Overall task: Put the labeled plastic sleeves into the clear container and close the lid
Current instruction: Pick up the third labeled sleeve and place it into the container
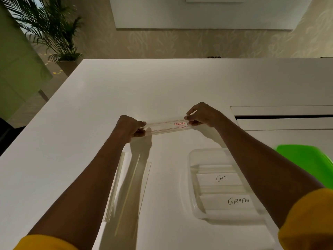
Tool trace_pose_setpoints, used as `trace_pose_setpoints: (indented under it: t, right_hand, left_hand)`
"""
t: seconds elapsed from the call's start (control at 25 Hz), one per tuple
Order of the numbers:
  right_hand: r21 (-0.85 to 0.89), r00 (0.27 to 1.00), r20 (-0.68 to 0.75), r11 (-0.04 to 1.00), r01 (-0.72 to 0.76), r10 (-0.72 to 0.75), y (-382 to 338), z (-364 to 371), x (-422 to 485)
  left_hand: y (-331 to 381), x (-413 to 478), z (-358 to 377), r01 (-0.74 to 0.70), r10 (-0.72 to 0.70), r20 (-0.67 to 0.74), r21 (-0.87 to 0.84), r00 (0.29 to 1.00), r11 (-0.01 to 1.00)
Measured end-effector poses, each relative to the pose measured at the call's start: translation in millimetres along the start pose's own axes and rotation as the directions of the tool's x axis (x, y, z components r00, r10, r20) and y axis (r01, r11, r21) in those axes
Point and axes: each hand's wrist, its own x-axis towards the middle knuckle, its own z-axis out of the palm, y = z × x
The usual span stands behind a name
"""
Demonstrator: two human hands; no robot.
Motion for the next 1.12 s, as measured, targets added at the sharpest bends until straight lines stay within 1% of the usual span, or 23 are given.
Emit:
trace_pose_setpoints:
  t: [0.12, 0.16, 0.2, 0.24, 0.28, 0.32, 0.36, 0.44, 0.48, 0.52, 0.6, 0.64, 0.68, 0.72, 0.76, 0.8, 0.84, 0.88, 0.92, 0.96, 1.0, 1.04, 1.12]
  right_hand:
    - [-0.03, 0.999, -0.028, 0.999, 0.033, -0.034, 5.9, 0.7, -5.5]
    - [-0.081, 0.997, -0.046, 0.995, 0.055, -0.059, 7.3, 1.2, -6.7]
    - [-0.186, 0.993, -0.069, 0.979, 0.084, -0.099, 6.7, 1.4, -8.5]
    - [-0.336, 0.984, -0.094, 0.935, 0.114, -0.154, 5.3, 1.7, -10.2]
    - [-0.482, 0.969, -0.105, 0.864, 0.148, -0.224, 2.4, 3.7, -14.1]
    - [-0.575, 0.949, -0.096, 0.795, 0.193, -0.299, -0.8, 8.2, -18.1]
    - [-0.602, 0.929, -0.057, 0.755, 0.26, -0.365, -5.1, 14.9, -23.0]
    - [-0.594, 0.887, 0.069, 0.695, 0.405, -0.457, -15.2, 33.2, -31.7]
    - [-0.649, 0.863, 0.095, 0.626, 0.432, -0.497, -19.2, 43.6, -35.7]
    - [-0.738, 0.831, 0.081, 0.528, 0.421, -0.55, -21.7, 53.0, -40.3]
    - [-0.921, 0.723, -0.002, 0.283, 0.268, -0.69, -23.5, 65.5, -50.8]
    - [-0.95, 0.697, -0.034, 0.239, 0.199, -0.716, -25.2, 67.0, -58.2]
    - [-0.957, 0.663, -0.077, 0.242, 0.161, -0.745, -26.7, 67.7, -61.9]
    - [-0.944, 0.654, -0.106, 0.283, 0.171, -0.749, -24.8, 67.8, -61.3]
    - [-0.897, 0.64, -0.161, 0.382, 0.223, -0.751, -22.3, 65.8, -59.3]
    - [-0.786, 0.632, -0.257, 0.539, 0.304, -0.731, -22.1, 62.6, -58.4]
    - [-0.609, 0.646, -0.344, 0.686, 0.399, -0.681, -23.2, 58.6, -59.3]
    - [-0.38, 0.671, -0.405, 0.781, 0.495, -0.622, -24.6, 54.4, -61.1]
    - [-0.121, 0.712, -0.443, 0.823, 0.555, -0.545, -25.8, 50.5, -64.4]
    - [0.14, 0.766, -0.454, 0.813, 0.566, -0.455, -26.4, 47.9, -68.0]
    - [0.358, 0.82, -0.432, 0.763, 0.538, -0.375, -26.6, 46.1, -72.0]
    - [0.512, 0.861, -0.39, 0.699, 0.498, -0.327, -25.8, 44.5, -75.5]
    - [0.666, 0.898, -0.295, 0.604, 0.438, -0.326, -24.6, 42.7, -83.6]
  left_hand:
    - [2.6, -10.1, 1.9, -0.023, 0.021, -0.011, -0.143, 1.0, 0.989]
    - [3.7, -13.6, 3.2, -0.042, 0.041, -0.014, -0.176, 0.999, 0.984]
    - [5.3, -17.8, 4.5, -0.063, 0.061, -0.016, -0.192, 0.998, 0.979]
    - [6.9, -21.6, 6.1, -0.086, 0.084, -0.015, -0.201, 0.996, 0.976]
    - [9.2, -26.4, 7.7, -0.109, 0.108, -0.018, -0.205, 0.994, 0.973]
    - [11.5, -29.8, 9.4, -0.134, 0.132, -0.024, -0.205, 0.991, 0.97]
    - [14.6, -33.9, 11.7, -0.159, 0.156, -0.03, -0.204, 0.987, 0.966]
    - [22.3, -43.6, 17.4, -0.196, 0.192, -0.037, -0.204, 0.981, 0.959]
    - [26.8, -48.6, 20.1, -0.207, 0.203, -0.042, -0.205, 0.978, 0.957]
    - [31.6, -53.6, 23.0, -0.216, 0.21, -0.047, -0.208, 0.976, 0.954]
    - [41.5, -63.9, 27.1, -0.231, 0.228, -0.039, -0.23, 0.973, 0.945]
    - [45.7, -69.5, 28.3, -0.244, 0.245, -0.024, -0.248, 0.969, 0.938]
    - [49.6, -75.3, 28.2, -0.264, 0.269, -0.017, -0.257, 0.963, 0.93]
    - [53.0, -80.0, 28.6, -0.291, 0.296, -0.019, -0.255, 0.955, 0.922]
    - [56.2, -84.3, 29.1, -0.332, 0.332, -0.041, -0.227, 0.942, 0.915]
    - [58.6, -88.8, 27.9, -0.394, 0.383, -0.094, -0.162, 0.919, 0.905]
    - [59.2, -92.5, 26.5, -0.466, 0.45, -0.164, -0.067, 0.878, 0.882]
    - [59.0, -96.6, 24.5, -0.525, 0.516, -0.225, 0.023, 0.826, 0.851]
    - [57.8, -99.9, 22.8, -0.566, 0.565, -0.251, 0.077, 0.786, 0.821]
    - [55.9, -103.1, 21.1, -0.588, 0.592, -0.228, 0.093, 0.773, 0.804]
    - [53.1, -104.5, 20.0, -0.593, 0.601, -0.164, 0.099, 0.782, 0.799]
    - [49.7, -105.1, 19.0, -0.584, 0.593, -0.069, 0.118, 0.802, 0.803]
    - [42.5, -102.5, 17.0, -0.562, 0.54, 0.156, 0.213, 0.827, 0.799]
